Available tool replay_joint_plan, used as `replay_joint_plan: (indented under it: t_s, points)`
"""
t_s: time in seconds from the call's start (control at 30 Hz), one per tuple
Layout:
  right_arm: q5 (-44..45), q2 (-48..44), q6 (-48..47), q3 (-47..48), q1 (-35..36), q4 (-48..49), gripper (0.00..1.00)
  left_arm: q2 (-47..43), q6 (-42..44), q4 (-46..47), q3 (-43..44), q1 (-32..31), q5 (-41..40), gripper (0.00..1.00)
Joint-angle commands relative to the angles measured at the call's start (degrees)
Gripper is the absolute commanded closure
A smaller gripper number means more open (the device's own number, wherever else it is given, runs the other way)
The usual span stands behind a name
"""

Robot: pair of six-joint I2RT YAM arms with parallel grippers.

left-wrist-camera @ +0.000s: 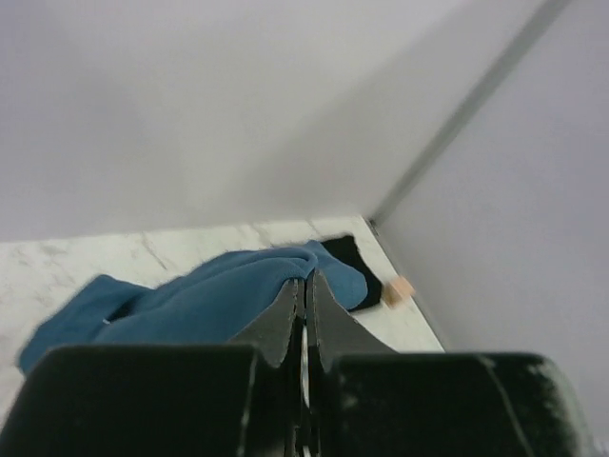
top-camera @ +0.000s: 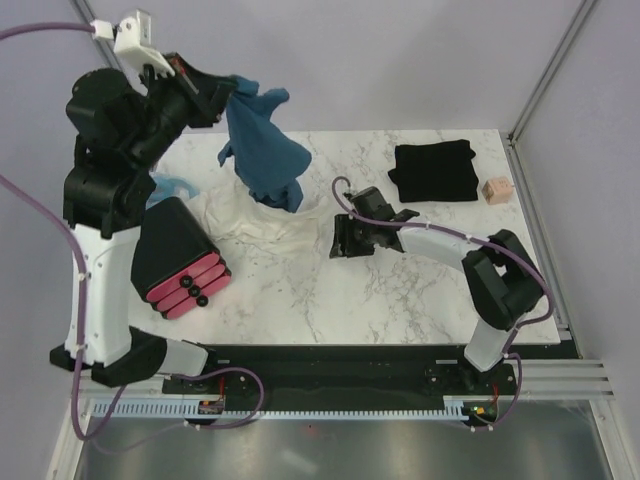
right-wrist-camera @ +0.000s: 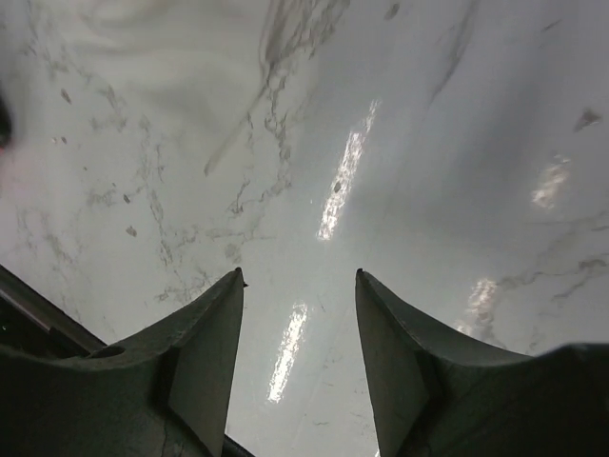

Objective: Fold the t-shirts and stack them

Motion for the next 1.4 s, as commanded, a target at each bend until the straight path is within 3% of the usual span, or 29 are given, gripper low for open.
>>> replay_joint_plan:
  t_s: [0.0, 0.1, 0.3, 0.5, 0.63, 0.73, 0.77, 0.8, 0.9, 0.93, 1.03, 1.2, 1.37]
  points:
    - [7.7, -6.7, 1.9, 1.5, -1.7, 3.8, 0.41, -8.9, -3.5, 0.3, -19.1, -5.2, 15.8, 0.98]
    - [7.4, -5.5, 3.0, 2.8, -2.7, 4.0, 0.42, -13.3, -3.9, 0.3, -30.2, -9.7, 17.2, 0.98]
    - [7.3, -4.1, 3.0, 5.0, -3.7, 3.5, 0.41, -11.8, -1.1, -2.9, -41.1, -16.6, 22.1, 0.98]
    - [7.3, -5.7, 1.7, 8.3, -7.6, 1.2, 0.39, -5.7, 4.1, -2.1, -50.1, -23.6, 20.3, 0.98]
    - [7.1, -3.8, -6.0, 14.7, -7.7, -4.7, 0.38, -5.4, 3.6, 5.0, -56.6, -24.4, 16.1, 0.98]
    - [7.6, -2.8, -7.9, 19.2, -7.8, -8.3, 0.36, -7.8, 2.9, 6.1, -59.0, -24.4, 5.6, 0.79]
    - [7.8, -3.1, -7.8, 19.2, -7.9, -8.2, 0.36, -10.8, 2.7, 6.1, -59.1, -24.4, 1.5, 0.62]
    - [8.0, -3.9, -7.7, 19.1, -8.0, -8.2, 0.36, -12.5, 2.3, 6.2, -59.1, -24.3, -8.9, 0.55]
    - [8.4, -5.2, -6.5, 18.4, -8.0, -8.4, 0.36, -16.5, 1.1, 9.1, -58.2, -19.4, -21.7, 0.45]
    - [7.7, -5.4, -6.3, 18.2, -7.8, -8.3, 0.36, -15.4, 0.7, 8.1, -57.1, -11.6, -20.2, 0.44]
    - [6.6, -6.1, -5.6, 17.2, -7.9, -8.4, 0.36, -6.0, 1.3, 4.2, -50.8, -0.8, -15.5, 0.39]
    - [4.8, -7.6, -5.0, 13.7, -7.9, -8.3, 0.37, 8.8, 5.0, 3.5, -41.8, 1.6, -13.4, 0.36]
    - [4.7, -10.5, -4.4, 8.8, -7.9, -7.9, 0.37, 20.7, 4.7, 2.3, -31.3, 4.5, -8.6, 0.27]
